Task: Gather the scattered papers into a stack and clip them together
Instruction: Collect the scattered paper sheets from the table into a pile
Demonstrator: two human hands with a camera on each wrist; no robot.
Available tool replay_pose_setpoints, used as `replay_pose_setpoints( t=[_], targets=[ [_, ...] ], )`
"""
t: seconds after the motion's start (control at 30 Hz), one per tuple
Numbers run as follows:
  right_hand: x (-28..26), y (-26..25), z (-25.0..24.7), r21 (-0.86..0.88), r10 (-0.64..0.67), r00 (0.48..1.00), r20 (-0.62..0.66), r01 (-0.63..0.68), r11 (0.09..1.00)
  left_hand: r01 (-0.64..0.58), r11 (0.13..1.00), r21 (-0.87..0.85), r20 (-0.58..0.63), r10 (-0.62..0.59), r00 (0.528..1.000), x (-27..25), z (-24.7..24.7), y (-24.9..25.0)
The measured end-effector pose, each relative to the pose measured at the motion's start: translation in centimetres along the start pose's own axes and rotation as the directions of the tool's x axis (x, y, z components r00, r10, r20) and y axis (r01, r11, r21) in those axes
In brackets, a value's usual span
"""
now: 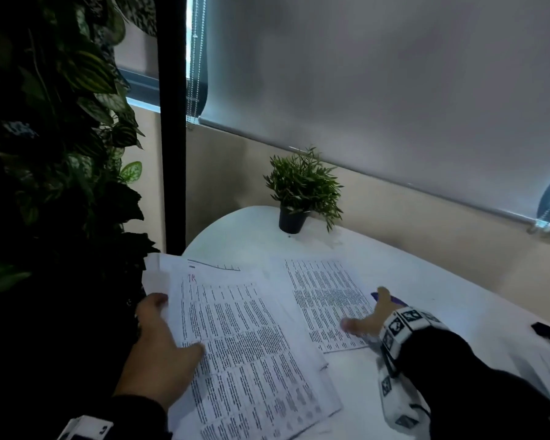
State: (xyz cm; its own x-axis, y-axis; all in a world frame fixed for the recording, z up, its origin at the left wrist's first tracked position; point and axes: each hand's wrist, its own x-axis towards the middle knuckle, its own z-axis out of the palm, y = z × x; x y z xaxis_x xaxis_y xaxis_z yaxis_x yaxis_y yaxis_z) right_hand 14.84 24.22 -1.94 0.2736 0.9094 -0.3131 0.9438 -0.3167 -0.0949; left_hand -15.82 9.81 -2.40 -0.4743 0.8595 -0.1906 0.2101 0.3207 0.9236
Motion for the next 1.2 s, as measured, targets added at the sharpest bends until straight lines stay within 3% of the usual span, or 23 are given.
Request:
replay_pose_setpoints(
  t=[0.13,0.27,0.4,0.5,0.57,0.67,0.83,0.93,1.03,1.13,1.2],
  targets=[
    [0.7,-0.1,0.8,0.002,0.027,1.0,-0.005,-0.027,1.0,0.047,0.997,-0.064,0.021,-0.045,0.999,0.0,0.4,0.3],
    [1.1,0.5,-0.4,0.323,0.103,0.978,-0.183,-0.039,0.946,-0.021,0.999,0.035,0.029,0.02,0.999,0.2,0.2,0.0],
    [0.2,2.4,-3.7,0.48,0.175,0.906,-0.386,0.035,0.876,-0.011,1.0,-0.008,-0.01,0.01,1.0,0.9,0.5,-0.7],
    [-0.3,4.1,-5.5,0.642,0.238,0.845,-0.478,0.151,0.752,0.014,0.995,-0.098,0.004,-0.014,1.0,1.2,0.8,-1.1],
    [-0.1,4.7,-5.9,0.674,0.267,0.833,-0.484,0.161,0.721,0.035,0.993,-0.113,0.041,-0.031,0.999,1.3,1.0,-1.3],
    [-0.5,5.2,-5.6,0.659,0.277,0.847,-0.454,0.109,0.744,0.047,0.989,-0.143,0.077,-0.037,0.996,1.4,1.1,-1.4],
    [-1.7,5.9,-3.5,0.729,0.268,0.888,-0.373,0.102,0.676,0.193,0.907,-0.374,0.142,-0.15,0.979,1.5,1.1,-1.2],
    [-3.0,5.5,-3.5,0.832,0.244,0.915,-0.322,0.151,0.534,0.234,0.872,-0.43,0.163,-0.179,0.97,1.5,1.3,-1.0],
    [-4.0,4.4,-4.1,0.927,0.228,0.933,-0.278,0.199,0.317,0.327,0.798,-0.507,0.198,-0.262,0.945,1.3,1.5,-0.7],
    [-5.4,2.6,-4.4,0.974,0.151,0.963,-0.224,0.214,0.076,0.249,0.861,-0.444,0.176,-0.188,0.966,1.5,1.8,-1.6],
    [-6.4,1.4,-3.7,0.984,0.089,0.981,-0.17,0.165,0.059,0.213,0.882,-0.421,0.176,-0.151,0.973,1.2,1.9,-1.5]
  ],
)
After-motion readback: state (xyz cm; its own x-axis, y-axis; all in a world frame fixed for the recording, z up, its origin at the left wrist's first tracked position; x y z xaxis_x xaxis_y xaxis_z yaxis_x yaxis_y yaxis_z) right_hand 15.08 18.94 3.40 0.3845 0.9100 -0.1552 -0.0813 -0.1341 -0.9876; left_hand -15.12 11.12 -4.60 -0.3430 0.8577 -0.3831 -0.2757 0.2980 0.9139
